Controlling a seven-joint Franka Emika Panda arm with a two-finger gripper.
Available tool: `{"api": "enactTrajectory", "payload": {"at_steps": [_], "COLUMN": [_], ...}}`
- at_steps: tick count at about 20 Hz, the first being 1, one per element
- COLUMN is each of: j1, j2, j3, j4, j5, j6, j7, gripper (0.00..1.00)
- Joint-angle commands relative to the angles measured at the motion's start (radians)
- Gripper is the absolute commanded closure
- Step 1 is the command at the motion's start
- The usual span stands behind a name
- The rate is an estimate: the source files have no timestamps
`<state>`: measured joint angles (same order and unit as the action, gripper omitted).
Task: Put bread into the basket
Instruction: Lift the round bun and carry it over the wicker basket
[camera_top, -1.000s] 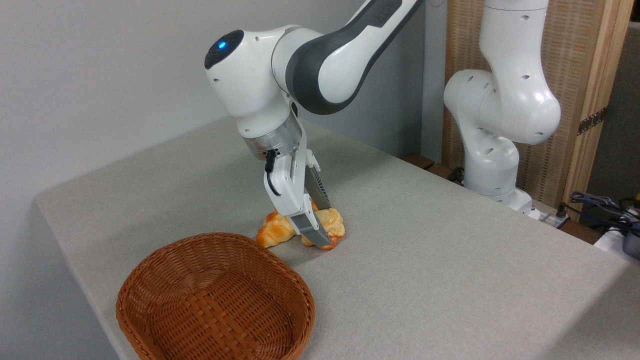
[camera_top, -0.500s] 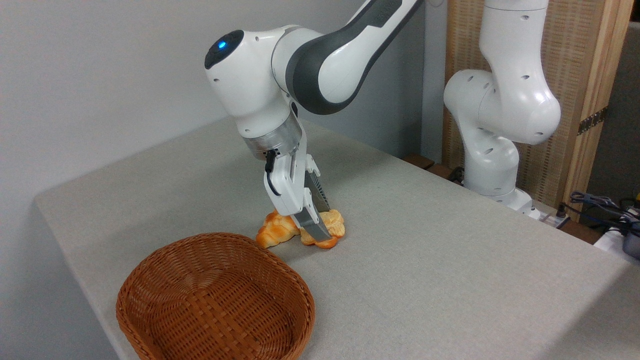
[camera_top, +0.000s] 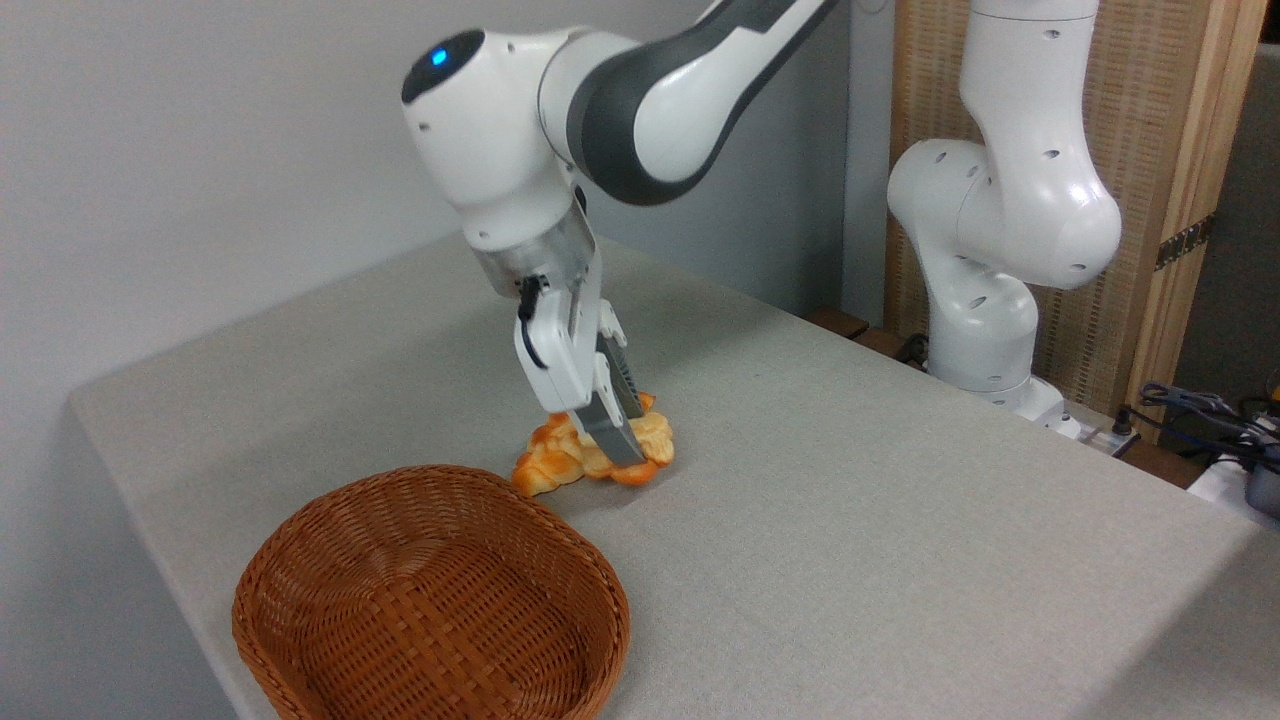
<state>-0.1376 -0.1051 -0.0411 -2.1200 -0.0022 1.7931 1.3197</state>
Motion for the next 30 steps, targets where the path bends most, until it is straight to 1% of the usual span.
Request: {"api": "enactTrajectory", "payload": {"at_steps": [1,3,5,6,9,11,13,15,16,17,18,19,30], "j1": [-0.008,-0.008,-0.007,-0.005,0.001,0.004,0.003,0.003,0.003,0.003,0.003,0.003,0.003], "j2": [-0.016,-0.016,-0.016,-0.015,-0.002,0.007,0.011,0.013,0.015,0.021,0.028,0.030,0.035], "j3": [0.006,0.013,0.017,0.017,0.018,0.021,0.047,0.053,0.055,0.059,0.069,0.072,0.072], "j4": [0.076,0.100,0.112,0.112,0.110,0.109,0.109,0.109,0.107,0.107,0.107,0.107,0.100], "j5": [-0.051,-0.065,-0.076,-0.076,-0.078,-0.078,-0.079,-0.088,-0.090,-0.091,-0.091,-0.091,-0.090], "j6": [-0.005,0.015,0.073,0.097,0.227,0.288,0.328,0.362,0.376,0.394,0.408,0.413,0.410], "j7": [-0.126,-0.183,-0.239,-0.252,-0.309,-0.333,-0.341,-0.344,-0.344,-0.344,-0.346,-0.356,-0.361], "gripper": [0.46,0.46,0.46,0.46,0.45,0.45,0.44,0.43,0.41,0.26,0.06,0.00,0.00]}}
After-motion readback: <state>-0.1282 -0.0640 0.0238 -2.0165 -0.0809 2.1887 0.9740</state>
